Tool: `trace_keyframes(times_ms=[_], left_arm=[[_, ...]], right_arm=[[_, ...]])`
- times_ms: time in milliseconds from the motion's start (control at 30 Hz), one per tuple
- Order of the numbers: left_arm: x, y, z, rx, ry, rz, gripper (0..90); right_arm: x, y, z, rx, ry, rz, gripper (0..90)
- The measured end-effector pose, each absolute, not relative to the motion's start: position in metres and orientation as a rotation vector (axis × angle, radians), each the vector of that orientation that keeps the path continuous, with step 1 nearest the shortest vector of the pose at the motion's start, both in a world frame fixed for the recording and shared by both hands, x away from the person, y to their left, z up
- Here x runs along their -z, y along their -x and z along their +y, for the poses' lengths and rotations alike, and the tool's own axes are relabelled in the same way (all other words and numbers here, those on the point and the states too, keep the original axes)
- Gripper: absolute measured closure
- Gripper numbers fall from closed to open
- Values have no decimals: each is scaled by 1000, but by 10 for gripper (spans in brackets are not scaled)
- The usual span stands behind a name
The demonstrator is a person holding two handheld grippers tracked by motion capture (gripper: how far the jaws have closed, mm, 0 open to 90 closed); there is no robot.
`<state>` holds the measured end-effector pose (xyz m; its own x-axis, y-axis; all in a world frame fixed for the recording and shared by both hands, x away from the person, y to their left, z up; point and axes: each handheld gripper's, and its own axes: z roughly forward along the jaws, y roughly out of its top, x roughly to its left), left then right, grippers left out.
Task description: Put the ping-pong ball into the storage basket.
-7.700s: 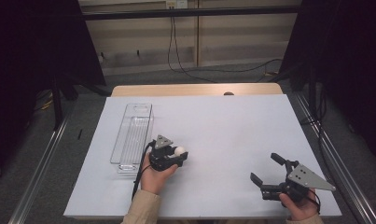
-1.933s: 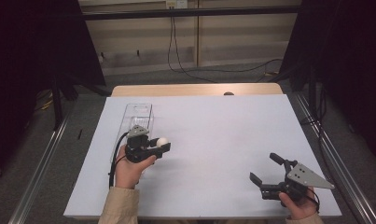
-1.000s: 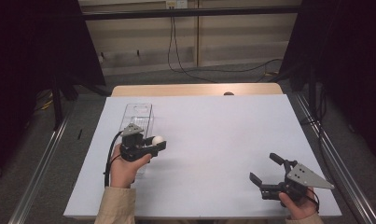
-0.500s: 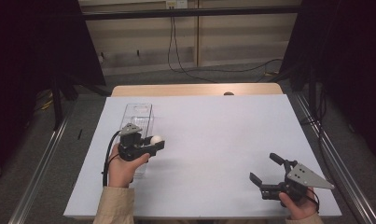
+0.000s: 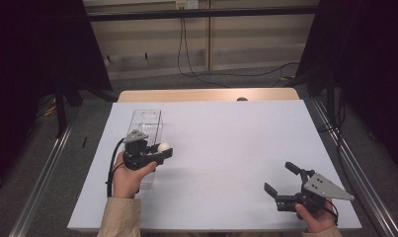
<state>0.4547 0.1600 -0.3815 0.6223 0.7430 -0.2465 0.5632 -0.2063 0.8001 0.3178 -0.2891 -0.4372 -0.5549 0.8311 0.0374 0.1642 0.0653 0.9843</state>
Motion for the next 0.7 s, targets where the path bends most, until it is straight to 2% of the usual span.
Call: trace_keyframes(times_ms=[700], left_arm=[[377,-454,166,-253,-1872,1049,514]], right_arm=[[437,-318,-289,-1531,-989,1780,12]])
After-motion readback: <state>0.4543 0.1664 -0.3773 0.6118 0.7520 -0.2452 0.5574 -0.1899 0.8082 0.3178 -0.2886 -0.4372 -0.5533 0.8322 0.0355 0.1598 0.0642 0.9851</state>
